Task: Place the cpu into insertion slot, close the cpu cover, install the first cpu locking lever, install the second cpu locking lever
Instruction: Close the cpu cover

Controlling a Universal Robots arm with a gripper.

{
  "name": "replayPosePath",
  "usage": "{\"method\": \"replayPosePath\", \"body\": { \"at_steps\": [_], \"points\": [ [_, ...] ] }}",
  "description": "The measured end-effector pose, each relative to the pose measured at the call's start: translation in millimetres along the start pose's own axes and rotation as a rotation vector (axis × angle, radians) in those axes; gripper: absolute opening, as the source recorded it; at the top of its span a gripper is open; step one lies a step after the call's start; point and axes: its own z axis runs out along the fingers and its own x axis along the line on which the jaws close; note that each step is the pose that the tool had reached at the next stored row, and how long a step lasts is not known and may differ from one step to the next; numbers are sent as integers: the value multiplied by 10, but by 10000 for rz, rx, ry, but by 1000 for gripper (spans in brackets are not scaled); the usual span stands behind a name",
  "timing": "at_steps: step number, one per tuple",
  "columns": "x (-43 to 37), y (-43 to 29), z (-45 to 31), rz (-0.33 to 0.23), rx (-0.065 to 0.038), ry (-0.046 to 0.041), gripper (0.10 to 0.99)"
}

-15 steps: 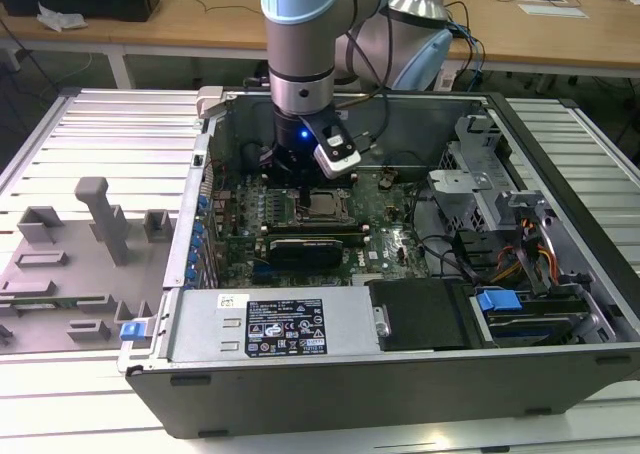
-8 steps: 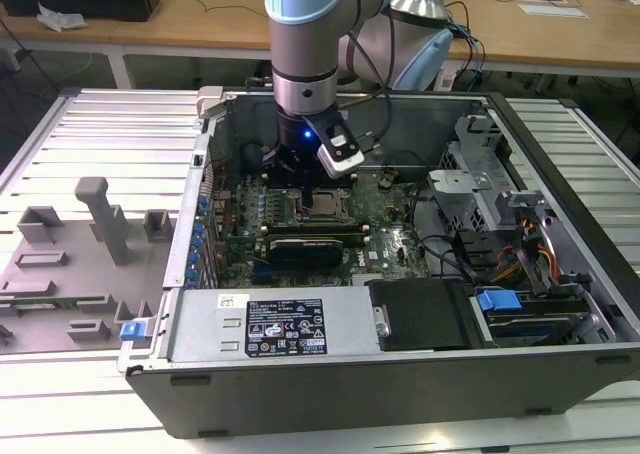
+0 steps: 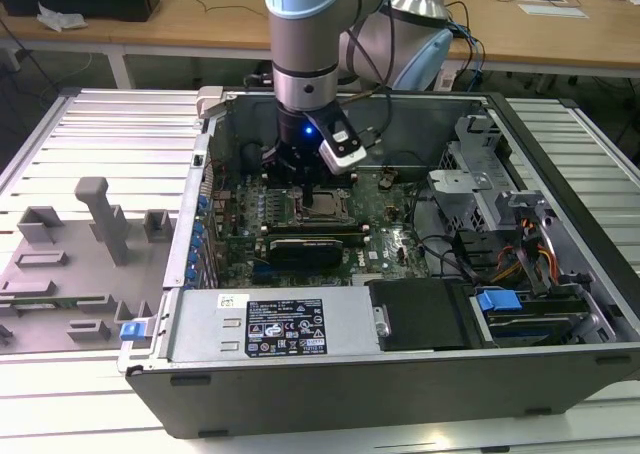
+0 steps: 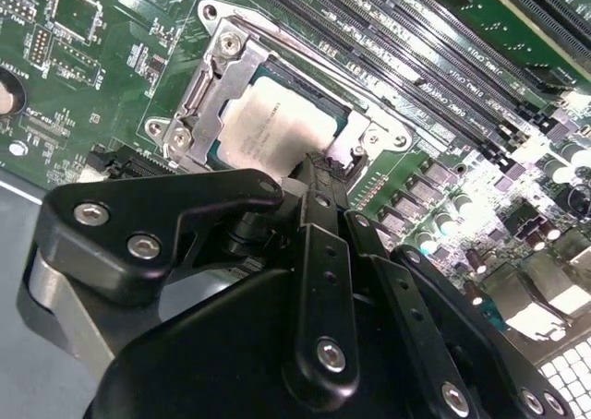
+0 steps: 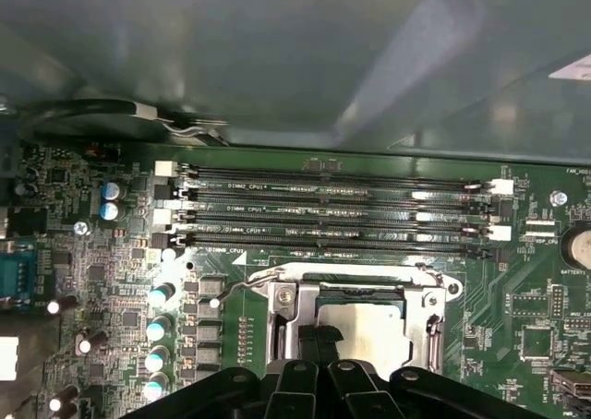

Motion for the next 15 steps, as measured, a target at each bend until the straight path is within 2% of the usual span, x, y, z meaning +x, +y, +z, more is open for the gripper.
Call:
{"method": "replayPosePath", "body": {
  "at_steps": [6,10,15],
  "points": [
    [-4,1,-72,-185,-9,3,106],
    [-17,1,-76,-207,-3,5,106],
    [-140,-7,-69,-204,-6,47,106]
  ]
}}
